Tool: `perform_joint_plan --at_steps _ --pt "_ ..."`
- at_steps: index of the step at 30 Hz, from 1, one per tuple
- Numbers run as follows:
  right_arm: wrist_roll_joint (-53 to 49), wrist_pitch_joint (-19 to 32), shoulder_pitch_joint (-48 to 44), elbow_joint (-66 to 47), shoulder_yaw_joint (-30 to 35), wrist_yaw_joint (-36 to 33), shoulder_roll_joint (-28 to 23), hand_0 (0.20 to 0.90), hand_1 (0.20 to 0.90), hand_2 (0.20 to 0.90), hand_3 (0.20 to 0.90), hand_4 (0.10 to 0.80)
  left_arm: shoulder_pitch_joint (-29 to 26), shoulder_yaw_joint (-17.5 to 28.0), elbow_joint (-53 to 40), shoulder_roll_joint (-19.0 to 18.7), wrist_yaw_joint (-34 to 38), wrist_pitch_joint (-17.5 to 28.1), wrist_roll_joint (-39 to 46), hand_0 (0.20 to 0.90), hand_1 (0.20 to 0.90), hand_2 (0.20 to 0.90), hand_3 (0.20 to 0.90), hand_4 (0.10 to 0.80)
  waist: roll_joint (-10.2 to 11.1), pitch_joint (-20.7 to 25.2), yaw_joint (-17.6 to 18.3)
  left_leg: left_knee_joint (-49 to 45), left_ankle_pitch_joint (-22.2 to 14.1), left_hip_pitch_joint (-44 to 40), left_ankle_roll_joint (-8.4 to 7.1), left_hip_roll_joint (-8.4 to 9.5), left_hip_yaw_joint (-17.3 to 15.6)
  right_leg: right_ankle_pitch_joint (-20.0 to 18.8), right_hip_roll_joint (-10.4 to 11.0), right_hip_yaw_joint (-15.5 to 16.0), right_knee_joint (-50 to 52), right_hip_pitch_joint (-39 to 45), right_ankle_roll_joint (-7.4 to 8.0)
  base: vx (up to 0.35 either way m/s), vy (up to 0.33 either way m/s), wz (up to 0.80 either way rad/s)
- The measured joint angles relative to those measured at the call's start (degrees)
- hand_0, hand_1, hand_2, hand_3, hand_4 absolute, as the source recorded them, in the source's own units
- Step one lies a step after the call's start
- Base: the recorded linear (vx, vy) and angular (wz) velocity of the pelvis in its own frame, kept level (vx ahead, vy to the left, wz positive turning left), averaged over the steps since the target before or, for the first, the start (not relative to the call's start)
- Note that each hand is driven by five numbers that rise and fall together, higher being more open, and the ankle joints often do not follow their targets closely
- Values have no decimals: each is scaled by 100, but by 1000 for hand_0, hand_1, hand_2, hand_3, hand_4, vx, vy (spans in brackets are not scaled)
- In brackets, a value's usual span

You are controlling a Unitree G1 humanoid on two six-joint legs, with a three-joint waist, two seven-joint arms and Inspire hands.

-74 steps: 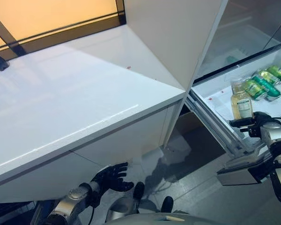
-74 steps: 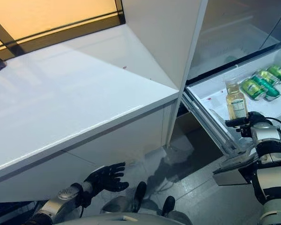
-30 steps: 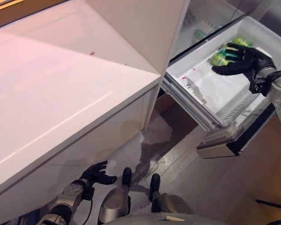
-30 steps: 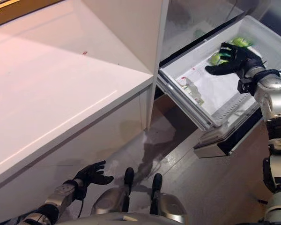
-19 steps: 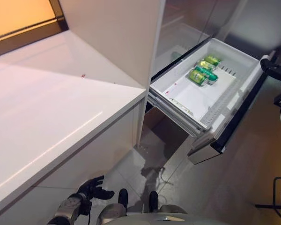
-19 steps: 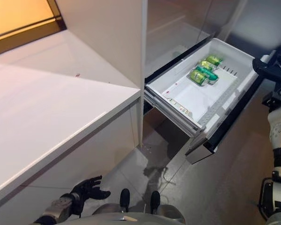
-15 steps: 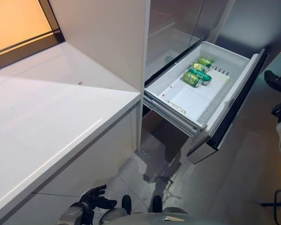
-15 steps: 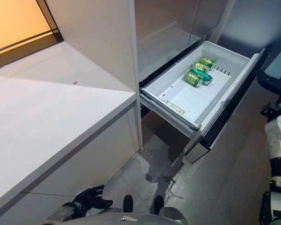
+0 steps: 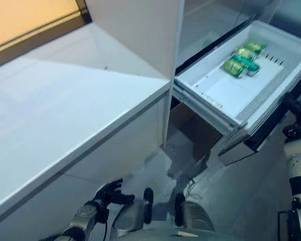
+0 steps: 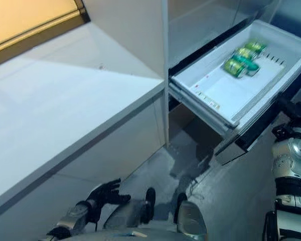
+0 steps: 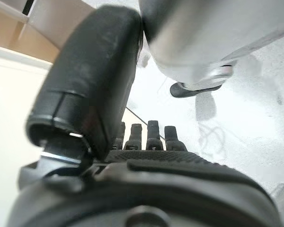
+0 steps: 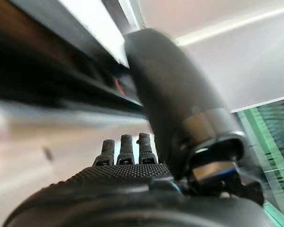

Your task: Put drinks into fridge and close the fridge

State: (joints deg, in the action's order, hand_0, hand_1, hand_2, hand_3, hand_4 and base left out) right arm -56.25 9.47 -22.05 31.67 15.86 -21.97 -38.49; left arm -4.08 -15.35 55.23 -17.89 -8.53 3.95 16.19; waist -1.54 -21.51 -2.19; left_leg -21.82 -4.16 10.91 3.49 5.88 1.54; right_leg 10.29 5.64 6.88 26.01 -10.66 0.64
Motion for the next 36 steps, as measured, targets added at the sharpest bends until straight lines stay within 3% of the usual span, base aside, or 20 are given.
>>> perform_joint_plan --at_steps 6,17,23,28,36 --pt "-344 115 -85 -1 187 271 24 900 900 900 900 800 -74 36 -60 -6 53 75 215 900 900 900 900 800 38 -147 14 -866 -365 516 118 135 -5 314 217 -41 811 -433 106 26 49 9" --pt "16 -289 -84 -2 -5 1177 134 900 900 900 900 800 48 154 -17 111 138 7 218 900 900 900 900 800 39 -155 79 -951 -417 318 184 210 -23 332 291 -87 865 -211 144 107 43 -1" --pt "138 -647 -120 108 -198 1203 129 900 900 900 900 800 191 165 -31 224 136 10 210 900 900 900 900 800 24 -133 -88 -766 -388 -104 139 231 205 338 310 182 604 347 155 119 33 19" --pt "633 -784 -549 918 -635 1182 -50 900 900 900 900 800 313 168 -25 214 128 4 188 900 900 900 900 800 37 101 -425 -553 -295 -273 65 269 477 331 316 443 356 644 158 44 30 27" --pt "682 -911 -1163 1623 -1075 949 -209 900 900 900 900 800 870 188 481 -196 149 -239 -54 900 900 900 900 800 27 473 -935 35 -31 -535 -33 355 997 291 335 992 -204 1083 140 -23 24 33"
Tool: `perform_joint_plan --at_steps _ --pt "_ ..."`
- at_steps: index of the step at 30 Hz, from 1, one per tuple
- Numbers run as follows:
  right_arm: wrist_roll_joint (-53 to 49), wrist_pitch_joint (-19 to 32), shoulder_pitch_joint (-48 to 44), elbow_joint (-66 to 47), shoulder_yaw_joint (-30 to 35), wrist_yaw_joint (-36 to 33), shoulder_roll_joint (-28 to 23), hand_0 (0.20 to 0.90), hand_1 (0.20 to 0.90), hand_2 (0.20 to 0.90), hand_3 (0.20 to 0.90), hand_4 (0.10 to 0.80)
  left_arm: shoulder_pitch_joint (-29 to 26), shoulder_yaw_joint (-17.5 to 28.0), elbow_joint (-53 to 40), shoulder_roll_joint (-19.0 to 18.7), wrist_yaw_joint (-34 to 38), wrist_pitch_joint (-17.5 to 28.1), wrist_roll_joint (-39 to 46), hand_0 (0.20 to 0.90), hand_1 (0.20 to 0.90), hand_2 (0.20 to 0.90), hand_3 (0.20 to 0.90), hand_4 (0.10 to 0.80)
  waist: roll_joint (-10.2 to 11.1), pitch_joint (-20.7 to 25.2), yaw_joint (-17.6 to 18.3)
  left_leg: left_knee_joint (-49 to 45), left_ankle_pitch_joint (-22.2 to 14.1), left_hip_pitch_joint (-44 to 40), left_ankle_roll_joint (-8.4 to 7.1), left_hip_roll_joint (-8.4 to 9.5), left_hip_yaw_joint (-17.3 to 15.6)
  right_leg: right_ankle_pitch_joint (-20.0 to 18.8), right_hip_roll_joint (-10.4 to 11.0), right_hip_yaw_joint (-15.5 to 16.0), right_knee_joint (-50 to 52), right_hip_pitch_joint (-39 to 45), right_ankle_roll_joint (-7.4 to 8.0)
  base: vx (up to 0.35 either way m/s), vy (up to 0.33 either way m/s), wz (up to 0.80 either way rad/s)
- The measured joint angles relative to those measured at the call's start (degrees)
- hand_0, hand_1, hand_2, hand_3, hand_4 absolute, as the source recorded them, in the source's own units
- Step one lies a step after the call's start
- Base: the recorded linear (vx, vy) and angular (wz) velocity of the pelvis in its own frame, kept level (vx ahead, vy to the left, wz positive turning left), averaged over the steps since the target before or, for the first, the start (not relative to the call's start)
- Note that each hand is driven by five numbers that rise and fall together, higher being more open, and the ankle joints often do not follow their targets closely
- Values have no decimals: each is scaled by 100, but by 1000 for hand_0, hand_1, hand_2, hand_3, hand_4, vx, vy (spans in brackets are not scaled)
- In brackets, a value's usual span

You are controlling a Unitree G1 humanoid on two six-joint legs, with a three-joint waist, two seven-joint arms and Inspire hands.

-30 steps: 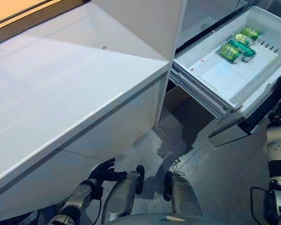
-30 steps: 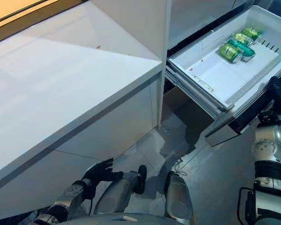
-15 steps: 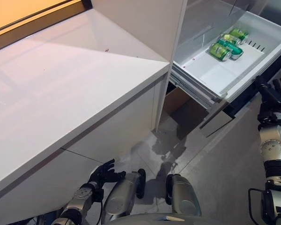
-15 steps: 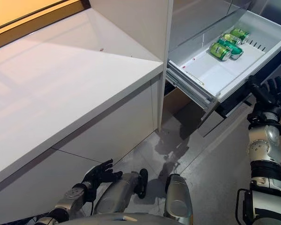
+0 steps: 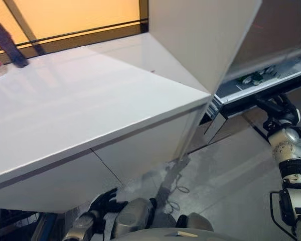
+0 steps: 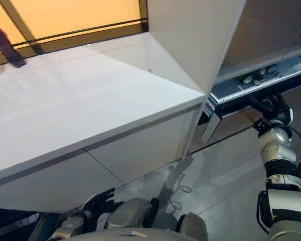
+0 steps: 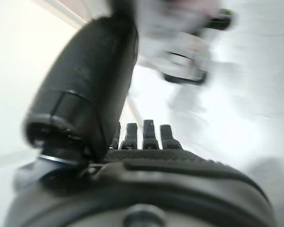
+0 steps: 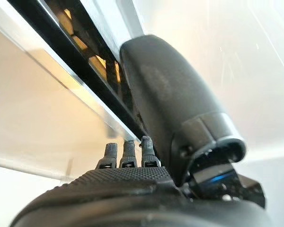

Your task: Put drinks into fridge and close the fridge

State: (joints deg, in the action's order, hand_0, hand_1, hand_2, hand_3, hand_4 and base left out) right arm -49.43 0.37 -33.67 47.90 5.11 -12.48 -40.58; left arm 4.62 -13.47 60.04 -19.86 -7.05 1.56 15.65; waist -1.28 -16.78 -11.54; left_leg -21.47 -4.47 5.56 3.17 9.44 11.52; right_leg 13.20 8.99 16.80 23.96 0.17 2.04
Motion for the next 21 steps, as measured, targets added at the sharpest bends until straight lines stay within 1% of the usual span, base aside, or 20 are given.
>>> perform_joint_plan --at_steps 2,5,8,10,12,13,19,21 --pt "-2 0 -245 62 -45 3 -3 900 900 900 900 800 293 29 181 -105 -6 -100 -32 900 900 900 900 800 -8 14 -119 136 78 -23 4 1 135 -10 -21 136 -131 73 -15 -21 -4 27" --pt "38 4 -330 112 -117 7 -14 900 900 900 900 800 532 48 374 -130 -47 -137 -226 900 900 900 900 800 33 29 -187 276 118 -149 -23 -28 182 -23 -66 165 -280 195 -34 -34 -7 8" --pt "60 74 -374 101 -119 -81 -55 900 900 900 900 800 479 48 381 -116 -158 -123 -229 900 900 900 900 800 45 43 -211 377 133 -185 -66 -74 197 -54 -110 179 -373 219 -86 -48 -23 -1" --pt "148 98 -376 31 -162 -194 -54 900 900 900 900 800 390 49 364 -115 -222 -77 -229 900 900 900 900 800 87 93 -250 432 154 -182 -78 -140 182 -108 -164 147 -486 217 -119 -95 -66 -7" --pt "238 102 -379 -36 -212 -310 -52 900 900 900 900 800 236 44 318 -112 -229 -16 -230 900 900 900 900 800 159 142 -215 498 180 -196 -96 -182 132 -130 -192 126 -548 189 -142 -82 -49 -11" --pt "297 104 -384 -98 -213 -351 -52 900 900 900 900 800 251 36 301 -109 -228 -11 -230 900 900 900 900 800 164 152 -236 507 180 -186 -100 -192 109 -139 -206 101 -564 186 -145 -93 -49 -19" --pt "677 111 -539 -772 -395 -334 -56 900 900 900 900 800 37 -27 143 -104 -213 42 -230 900 900 900 900 800 307 346 -8 823 224 -299 -104 -418 -314 -481 -439 -364 -1107 152 -153 -87 -45 -41" --pt "796 122 -531 -1016 -393 -304 -57 900 900 900 900 800 -20 -77 138 -104 -203 40 -232 900 900 900 900 800 346 374 130 983 246 -406 -89 -473 -471 -609 -503 -531 -1337 224 -138 -69 -23 -49"
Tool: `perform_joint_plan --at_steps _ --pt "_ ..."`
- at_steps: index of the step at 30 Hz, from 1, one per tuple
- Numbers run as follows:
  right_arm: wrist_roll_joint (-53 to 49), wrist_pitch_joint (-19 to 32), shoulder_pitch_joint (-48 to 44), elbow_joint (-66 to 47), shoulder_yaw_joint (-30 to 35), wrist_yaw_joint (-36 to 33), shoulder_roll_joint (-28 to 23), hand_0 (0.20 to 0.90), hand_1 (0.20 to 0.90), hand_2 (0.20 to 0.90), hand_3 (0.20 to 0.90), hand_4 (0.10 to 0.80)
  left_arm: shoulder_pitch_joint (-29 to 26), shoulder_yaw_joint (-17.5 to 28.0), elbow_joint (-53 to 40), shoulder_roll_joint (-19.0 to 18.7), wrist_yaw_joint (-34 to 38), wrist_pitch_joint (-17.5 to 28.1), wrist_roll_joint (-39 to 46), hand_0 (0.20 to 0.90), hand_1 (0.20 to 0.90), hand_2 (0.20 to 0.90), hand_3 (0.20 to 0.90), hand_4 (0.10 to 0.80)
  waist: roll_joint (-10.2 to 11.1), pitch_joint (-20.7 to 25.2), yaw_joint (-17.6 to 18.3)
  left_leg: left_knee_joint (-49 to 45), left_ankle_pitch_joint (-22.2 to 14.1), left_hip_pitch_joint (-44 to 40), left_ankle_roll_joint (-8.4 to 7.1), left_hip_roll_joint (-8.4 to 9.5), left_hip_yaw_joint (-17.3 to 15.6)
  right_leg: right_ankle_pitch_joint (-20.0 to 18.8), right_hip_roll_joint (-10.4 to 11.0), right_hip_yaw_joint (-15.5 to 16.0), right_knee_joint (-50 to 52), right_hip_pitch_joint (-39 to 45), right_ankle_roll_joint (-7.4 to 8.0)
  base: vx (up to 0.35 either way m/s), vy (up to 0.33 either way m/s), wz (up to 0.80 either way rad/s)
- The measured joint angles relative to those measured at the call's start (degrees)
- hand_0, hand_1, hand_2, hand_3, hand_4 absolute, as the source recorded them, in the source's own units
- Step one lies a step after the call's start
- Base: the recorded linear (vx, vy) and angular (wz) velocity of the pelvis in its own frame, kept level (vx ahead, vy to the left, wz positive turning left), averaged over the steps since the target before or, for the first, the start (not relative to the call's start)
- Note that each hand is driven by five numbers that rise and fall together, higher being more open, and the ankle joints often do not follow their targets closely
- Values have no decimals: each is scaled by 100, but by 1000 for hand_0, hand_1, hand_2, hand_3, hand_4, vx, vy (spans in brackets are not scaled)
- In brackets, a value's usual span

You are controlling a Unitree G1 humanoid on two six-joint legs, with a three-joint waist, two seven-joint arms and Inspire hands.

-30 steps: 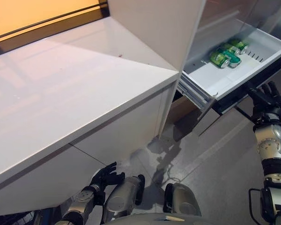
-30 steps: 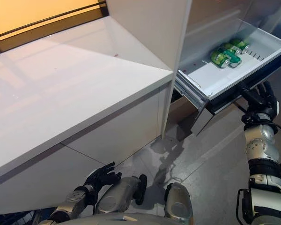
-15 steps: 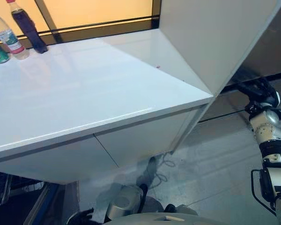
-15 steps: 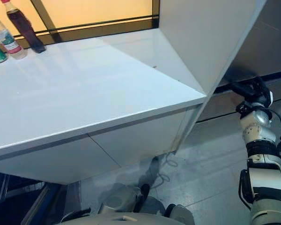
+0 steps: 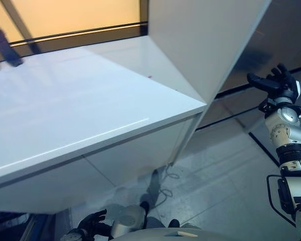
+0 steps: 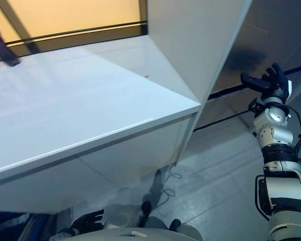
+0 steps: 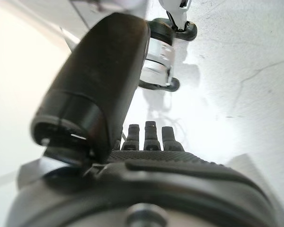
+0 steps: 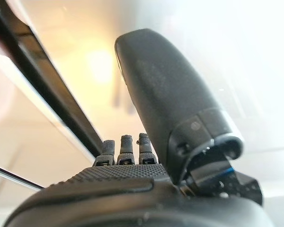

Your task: Put drinks into fridge and close the fridge

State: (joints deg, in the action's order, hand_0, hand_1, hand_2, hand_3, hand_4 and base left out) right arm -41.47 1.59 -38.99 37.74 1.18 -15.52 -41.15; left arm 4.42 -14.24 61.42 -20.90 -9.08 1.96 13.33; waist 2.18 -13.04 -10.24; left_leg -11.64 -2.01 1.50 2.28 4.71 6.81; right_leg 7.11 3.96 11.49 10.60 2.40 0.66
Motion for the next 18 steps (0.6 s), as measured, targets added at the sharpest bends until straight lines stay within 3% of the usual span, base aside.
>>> perform_joint_plan --at_steps 5,10,18 --pt "-13 31 221 -426 50 173 -18 900 900 900 900 800 50 -13 13 -63 75 -80 -6 900 900 900 900 800 92 204 375 442 90 -200 42 -80 -366 -285 -80 -390 -497 77 38 -69 -14 -46" --pt "-19 -51 1224 -471 301 422 100 900 900 900 900 800 118 -3 16 -87 74 -187 4 900 900 900 900 800 129 526 652 1029 236 -535 82 -96 -682 -487 -104 -656 -963 219 86 -42 -20 -32" --pt "3 -590 3325 279 243 1097 1324 900 900 900 900 800 15 175 7 143 288 -168 25 900 900 900 900 800 119 784 941 1534 343 -815 22 -172 -905 -656 -207 -828 -1439 417 45 -7 -22 -15"
